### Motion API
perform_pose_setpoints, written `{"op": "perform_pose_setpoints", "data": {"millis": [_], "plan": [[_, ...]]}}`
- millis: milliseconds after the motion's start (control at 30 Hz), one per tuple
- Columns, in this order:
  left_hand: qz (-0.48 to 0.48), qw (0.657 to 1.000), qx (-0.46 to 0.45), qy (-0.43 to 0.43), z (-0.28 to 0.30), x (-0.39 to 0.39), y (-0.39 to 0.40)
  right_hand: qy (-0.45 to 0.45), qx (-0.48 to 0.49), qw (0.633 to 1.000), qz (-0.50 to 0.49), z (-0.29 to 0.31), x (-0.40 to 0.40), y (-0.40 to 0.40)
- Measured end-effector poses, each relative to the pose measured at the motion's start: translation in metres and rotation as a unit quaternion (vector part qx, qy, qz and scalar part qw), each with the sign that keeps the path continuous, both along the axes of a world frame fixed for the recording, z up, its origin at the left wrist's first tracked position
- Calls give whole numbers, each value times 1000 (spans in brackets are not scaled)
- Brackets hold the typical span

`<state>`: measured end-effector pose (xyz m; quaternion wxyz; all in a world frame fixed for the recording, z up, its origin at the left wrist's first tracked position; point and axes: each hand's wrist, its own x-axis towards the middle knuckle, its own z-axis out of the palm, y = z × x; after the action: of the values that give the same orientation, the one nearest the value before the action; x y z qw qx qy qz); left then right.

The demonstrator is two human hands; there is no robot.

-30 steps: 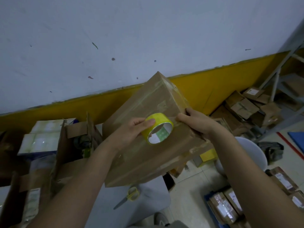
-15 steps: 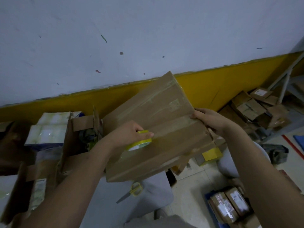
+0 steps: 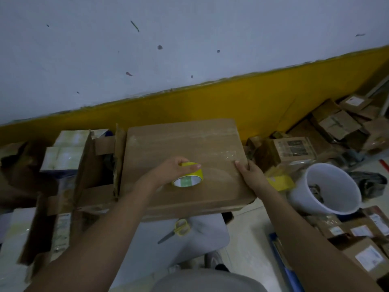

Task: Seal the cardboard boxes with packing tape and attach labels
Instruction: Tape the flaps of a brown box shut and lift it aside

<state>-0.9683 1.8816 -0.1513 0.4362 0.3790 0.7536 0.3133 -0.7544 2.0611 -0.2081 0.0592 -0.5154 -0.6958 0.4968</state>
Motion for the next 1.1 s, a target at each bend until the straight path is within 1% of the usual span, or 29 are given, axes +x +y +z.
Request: {"op": "perform_pose_setpoints", "data": {"millis": [67, 133, 233, 300, 367, 433, 500, 567, 633, 700, 767, 800, 867, 933, 1000, 1100], "plan": [[-5, 999, -10, 31, -1, -1, 5, -33, 75, 997, 8, -3, -6, -3], [-36, 997, -34, 66, 0, -3, 7, -69, 147, 987, 19, -7, -10, -6], [-87, 992, -30, 81, 6, -7, 3, -117, 204, 971, 26, -11, -11, -7], [-92, 993, -20, 73, 8, -15, -5, -143, 230, 962, 35, -12, -12, -6], [-100, 992, -18, 81, 9, -19, -14, -146, 252, 956, 39, -14, -13, -7], [-115, 987, -14, 109, 10, -18, -20, -143, 266, 952, 44, -16, -13, -8], [-130, 979, -15, 156, 12, -19, -25, -146, 271, 950, 45, -16, -12, -7], [-128, 966, -31, 222, 18, -30, -34, -156, 274, 948, 48, -16, -11, -6], [-117, 960, -52, 250, 22, -48, -48, -164, 276, 946, 49, -17, -11, -6], [-114, 955, -63, 265, 20, -57, -60, -167, 272, 946, 47, -17, -13, -6], [-112, 951, -51, 285, 16, -55, -64, -166, 285, 943, 42, -17, -15, -8], [-109, 949, -40, 293, 13, -53, -64, -168, 307, 936, 45, -17, -16, -11], [-97, 951, -31, 290, 10, -52, -64, -191, 369, 908, 60, -19, -22, -24], [-92, 952, -36, 289, 9, -53, -63, -213, 393, 887, 112, -21, -34, -48], [-93, 949, -43, 297, 11, -51, -61, -220, 378, 884, 164, -25, -51, -74], [-97, 945, -53, 309, 13, -46, -58, -207, 377, 882, 192, -28, -72, -100]]}}
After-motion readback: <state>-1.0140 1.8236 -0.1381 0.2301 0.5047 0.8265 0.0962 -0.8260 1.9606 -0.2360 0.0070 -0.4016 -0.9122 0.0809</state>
